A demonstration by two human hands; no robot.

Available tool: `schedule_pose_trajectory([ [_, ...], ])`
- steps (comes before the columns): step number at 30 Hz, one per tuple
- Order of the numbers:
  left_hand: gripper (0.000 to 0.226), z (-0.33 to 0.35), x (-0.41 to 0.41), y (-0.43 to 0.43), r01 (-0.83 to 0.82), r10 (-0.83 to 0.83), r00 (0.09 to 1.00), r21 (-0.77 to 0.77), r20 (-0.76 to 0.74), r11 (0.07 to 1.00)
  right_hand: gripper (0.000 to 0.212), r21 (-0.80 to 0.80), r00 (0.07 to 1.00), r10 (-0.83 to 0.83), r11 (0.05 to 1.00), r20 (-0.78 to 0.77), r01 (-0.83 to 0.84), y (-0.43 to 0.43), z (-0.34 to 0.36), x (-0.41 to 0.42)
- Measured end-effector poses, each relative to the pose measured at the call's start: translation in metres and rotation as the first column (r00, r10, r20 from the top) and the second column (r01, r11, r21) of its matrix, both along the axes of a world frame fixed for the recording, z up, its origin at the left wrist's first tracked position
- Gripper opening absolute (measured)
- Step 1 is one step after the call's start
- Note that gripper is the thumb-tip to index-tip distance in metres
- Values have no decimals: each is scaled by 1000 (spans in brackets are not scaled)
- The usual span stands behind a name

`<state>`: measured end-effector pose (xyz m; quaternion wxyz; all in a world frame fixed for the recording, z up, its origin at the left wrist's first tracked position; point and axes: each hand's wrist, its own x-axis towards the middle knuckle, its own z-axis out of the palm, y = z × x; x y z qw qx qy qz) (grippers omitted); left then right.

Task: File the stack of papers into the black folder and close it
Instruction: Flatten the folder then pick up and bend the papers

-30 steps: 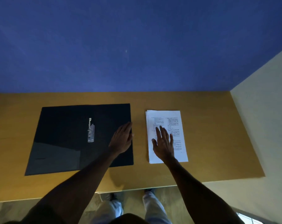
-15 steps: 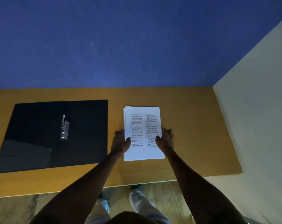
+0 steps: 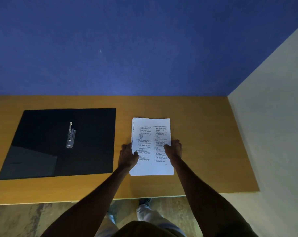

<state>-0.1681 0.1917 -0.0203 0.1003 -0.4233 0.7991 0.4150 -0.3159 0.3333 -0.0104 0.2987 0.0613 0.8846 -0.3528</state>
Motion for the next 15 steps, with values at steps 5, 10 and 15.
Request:
schedule_pose_trajectory([
  [5,54,-3,1,1,8,-8,1000,-6,9,1000,39,-121,996,-44,991,74,53,3,-2,-4],
  [10,55,-4,3,-1,20,-20,1000,5,16,1000,37,-232,994,20,973,111,7,-1,3,-2],
  [15,74,2,-5,-15,-93,96,995,84,-32,992,31,-356,994,81,933,67,-52,2,6,0],
])
